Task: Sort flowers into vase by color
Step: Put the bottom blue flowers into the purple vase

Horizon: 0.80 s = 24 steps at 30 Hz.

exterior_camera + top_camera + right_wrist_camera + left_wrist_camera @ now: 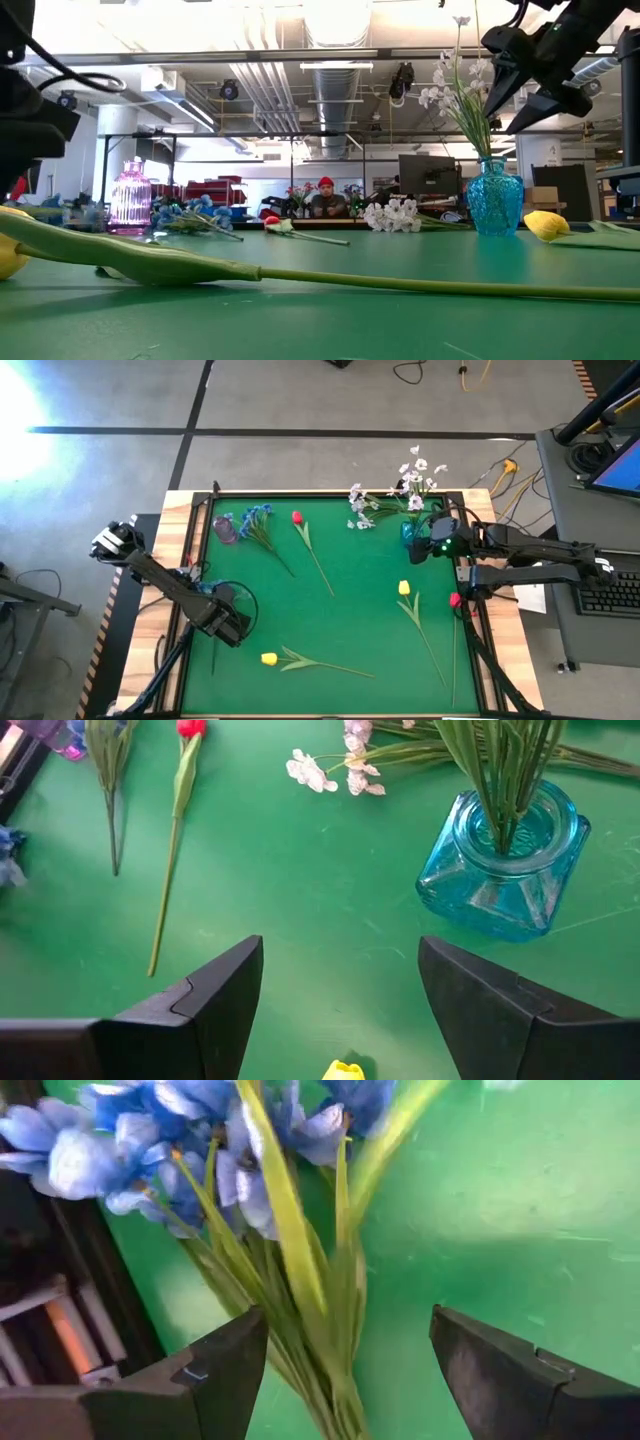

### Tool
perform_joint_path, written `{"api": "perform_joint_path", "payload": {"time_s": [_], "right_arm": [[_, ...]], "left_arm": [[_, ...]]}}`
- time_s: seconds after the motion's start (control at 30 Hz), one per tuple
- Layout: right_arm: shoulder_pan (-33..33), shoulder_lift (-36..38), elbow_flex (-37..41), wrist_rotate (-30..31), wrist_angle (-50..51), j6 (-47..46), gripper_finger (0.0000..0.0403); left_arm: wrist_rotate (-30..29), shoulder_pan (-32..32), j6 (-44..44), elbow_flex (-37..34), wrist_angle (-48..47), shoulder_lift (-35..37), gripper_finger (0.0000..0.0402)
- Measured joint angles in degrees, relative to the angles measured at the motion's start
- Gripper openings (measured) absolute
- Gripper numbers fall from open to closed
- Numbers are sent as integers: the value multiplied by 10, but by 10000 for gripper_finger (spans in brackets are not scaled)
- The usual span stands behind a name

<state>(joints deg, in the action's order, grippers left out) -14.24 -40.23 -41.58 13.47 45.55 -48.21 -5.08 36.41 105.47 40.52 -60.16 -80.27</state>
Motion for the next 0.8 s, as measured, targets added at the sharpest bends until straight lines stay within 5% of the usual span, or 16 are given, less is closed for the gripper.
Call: {"api": "perform_joint_path", "payload": {"time_s": [0.37,0.8], "right_arm": [[0,-1,0,0,-11,2,267],[0,-12,0,0,-13,9,254]], "left_arm": [[-2,1,-8,24,-52,2,268],[2,3,0,-23,41,-36,250]]}}
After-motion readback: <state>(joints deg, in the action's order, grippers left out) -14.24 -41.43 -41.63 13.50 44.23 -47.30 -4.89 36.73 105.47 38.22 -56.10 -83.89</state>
